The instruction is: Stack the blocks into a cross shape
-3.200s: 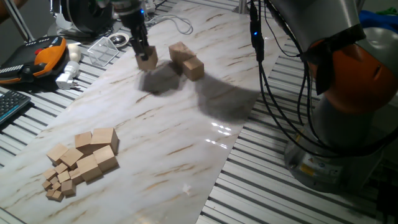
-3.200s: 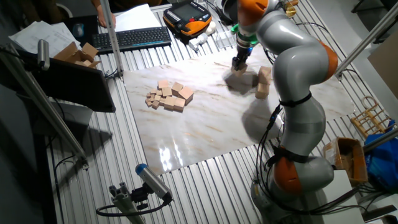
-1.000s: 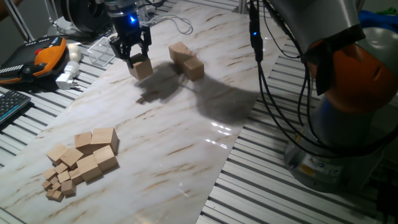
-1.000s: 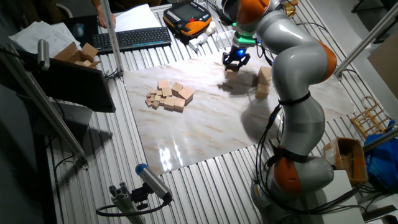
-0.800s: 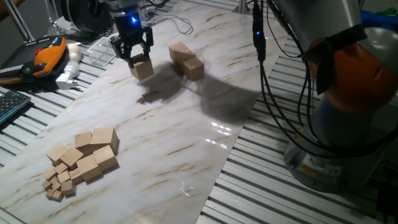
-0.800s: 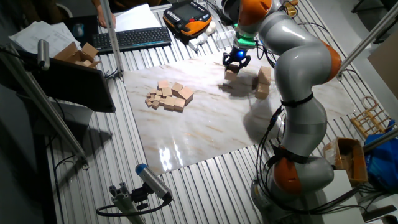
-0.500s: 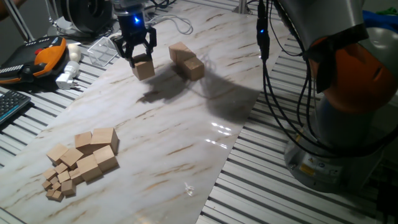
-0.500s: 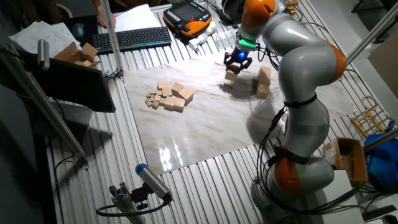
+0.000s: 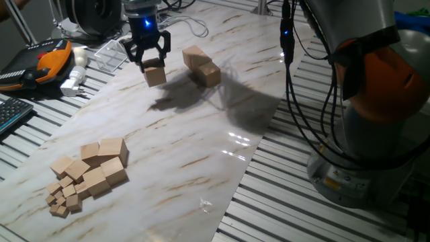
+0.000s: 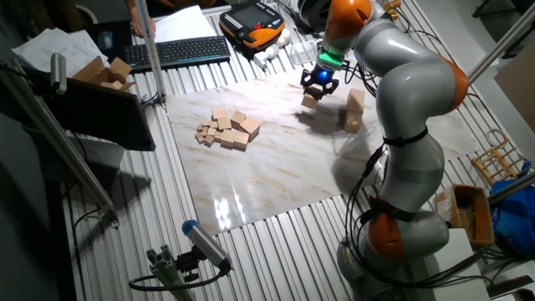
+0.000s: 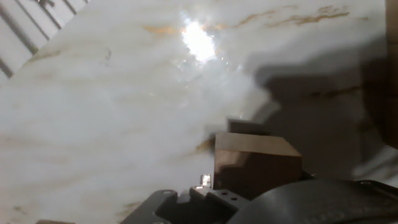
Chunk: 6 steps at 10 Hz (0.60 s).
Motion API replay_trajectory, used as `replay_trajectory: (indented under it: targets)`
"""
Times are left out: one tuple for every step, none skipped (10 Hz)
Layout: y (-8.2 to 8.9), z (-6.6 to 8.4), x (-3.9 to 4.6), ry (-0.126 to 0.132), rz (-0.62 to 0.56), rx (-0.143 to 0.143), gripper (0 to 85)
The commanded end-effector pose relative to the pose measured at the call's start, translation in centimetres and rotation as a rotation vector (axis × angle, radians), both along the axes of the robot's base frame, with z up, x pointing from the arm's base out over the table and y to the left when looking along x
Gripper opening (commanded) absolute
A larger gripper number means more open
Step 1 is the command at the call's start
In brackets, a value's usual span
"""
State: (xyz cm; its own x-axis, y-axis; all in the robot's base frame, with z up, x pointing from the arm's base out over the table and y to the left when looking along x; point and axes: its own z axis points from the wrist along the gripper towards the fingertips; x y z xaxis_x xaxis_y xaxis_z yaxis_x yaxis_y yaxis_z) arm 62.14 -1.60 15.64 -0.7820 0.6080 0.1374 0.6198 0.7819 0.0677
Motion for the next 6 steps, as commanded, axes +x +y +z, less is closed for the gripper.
replay_trajectory:
  targets:
    - [0.03, 0.02, 0.03, -0.008, -0.597, -0.014, 0.0]
    - [0.06, -0.01, 0.04, -0.01, -0.63, -0.017, 0.0]
    - [0.16, -0.06, 0.06, -0.011, -0.653, -0.011, 0.0]
    - [0.19, -0.08, 0.06, -0.018, -0.682, -0.013, 0.0]
    - [0.19, -0.08, 0.06, -0.024, -0.718, -0.017, 0.0]
    - [0.19, -0.08, 0.06, -0.026, -0.75, -0.031, 0.0]
